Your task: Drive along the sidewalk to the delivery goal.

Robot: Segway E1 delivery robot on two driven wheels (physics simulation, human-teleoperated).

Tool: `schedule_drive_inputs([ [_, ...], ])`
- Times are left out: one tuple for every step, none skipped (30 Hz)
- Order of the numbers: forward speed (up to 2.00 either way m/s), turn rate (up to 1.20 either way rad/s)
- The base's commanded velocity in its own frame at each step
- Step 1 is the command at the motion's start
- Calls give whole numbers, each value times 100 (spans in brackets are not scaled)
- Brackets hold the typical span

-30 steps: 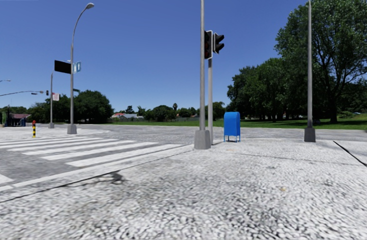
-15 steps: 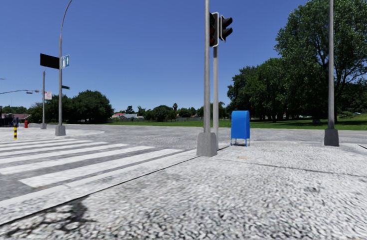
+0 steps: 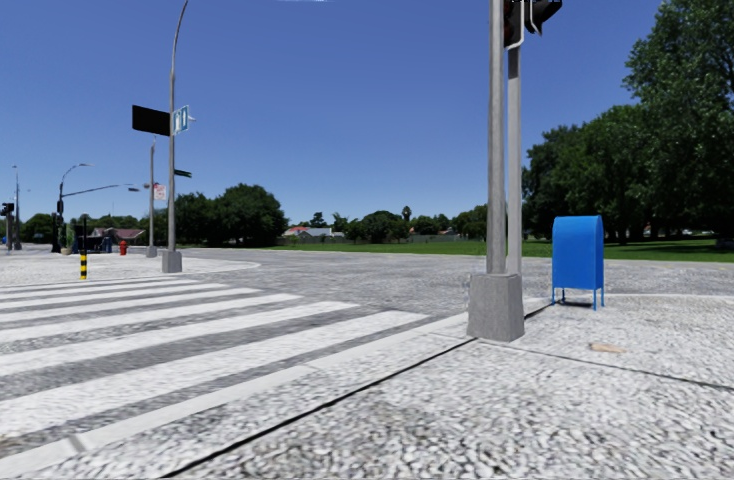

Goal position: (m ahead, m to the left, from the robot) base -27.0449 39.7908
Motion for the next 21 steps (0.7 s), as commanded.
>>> schedule_drive_inputs([
  [200, 57],
  [200, 57],
  [200, 57],
  [200, 57],
  [200, 57],
  [200, 57],
  [200, 57],
  [200, 57],
  [200, 57],
  [200, 57],
  [200, 57],
  [200, 57],
  [200, 57],
  [200, 57],
  [200, 57],
  [200, 57],
  [200, 57],
  [200, 57],
  [200, 59],
  [200, 66],
  [200, 66],
])
